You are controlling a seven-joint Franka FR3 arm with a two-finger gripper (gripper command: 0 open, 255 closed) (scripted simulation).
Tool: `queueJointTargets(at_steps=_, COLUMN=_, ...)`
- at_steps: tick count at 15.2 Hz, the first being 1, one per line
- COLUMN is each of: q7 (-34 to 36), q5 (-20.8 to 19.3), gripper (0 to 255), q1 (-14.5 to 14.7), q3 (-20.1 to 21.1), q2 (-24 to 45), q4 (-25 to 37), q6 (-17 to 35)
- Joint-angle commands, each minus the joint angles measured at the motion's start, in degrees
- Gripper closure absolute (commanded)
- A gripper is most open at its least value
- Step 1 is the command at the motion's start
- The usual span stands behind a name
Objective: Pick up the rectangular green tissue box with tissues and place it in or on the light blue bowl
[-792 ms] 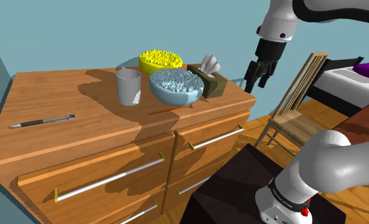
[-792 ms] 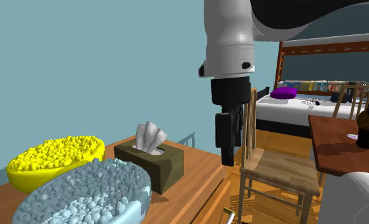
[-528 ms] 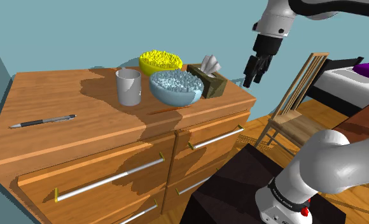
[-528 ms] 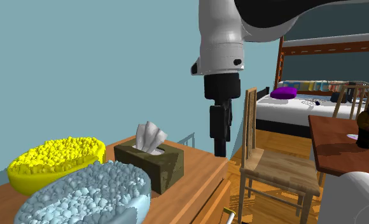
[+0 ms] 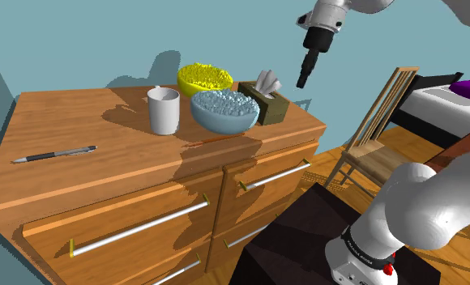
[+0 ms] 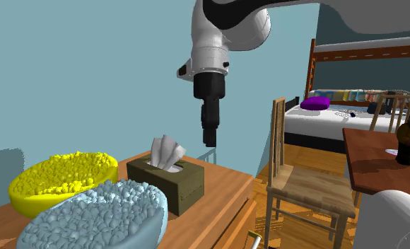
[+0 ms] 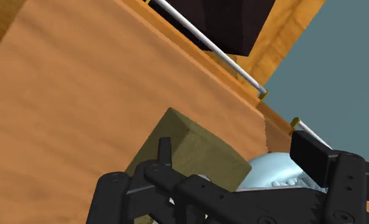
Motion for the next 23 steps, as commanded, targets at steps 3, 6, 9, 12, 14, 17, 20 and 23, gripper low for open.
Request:
queueJointTargets(at_steps=3, q7=-16.53, q5=6.5, gripper=0, q1=2.84, q3=-5.95, q2=11.86, q4=12.09, q6=-3.9)
queueJointTargets(at_steps=6, q7=-24.95, q5=11.1, gripper=0, q1=3.09, q3=-8.2, q2=19.2, q4=20.2, q6=-7.85)
queueJointTargets(at_steps=9, q7=-24.73, q5=10.7, gripper=0, q1=3.33, q3=-7.5, q2=17.95, q4=16.7, q6=-5.29)
queueJointTargets(at_steps=12, q7=-24.53, q5=10.41, gripper=0, q1=3.66, q3=-6.97, q2=16.85, q4=13.39, q6=-2.8)
queueJointTargets(at_steps=14, q7=-24.44, q5=10.29, gripper=0, q1=3.81, q3=-6.7, q2=16.34, q4=11.72, q6=-1.51)
queueJointTargets(at_steps=17, q7=-24.44, q5=10.29, gripper=0, q1=3.81, q3=-6.69, q2=16.34, q4=11.72, q6=-1.51)
queueJointTargets(at_steps=20, q7=-24.44, q5=10.29, gripper=0, q1=3.81, q3=-6.69, q2=16.34, q4=11.72, q6=-1.51)
queueJointTargets(at_steps=23, q7=-24.44, q5=10.29, gripper=255, q1=3.81, q3=-6.7, q2=16.34, q4=11.74, q6=-1.52)
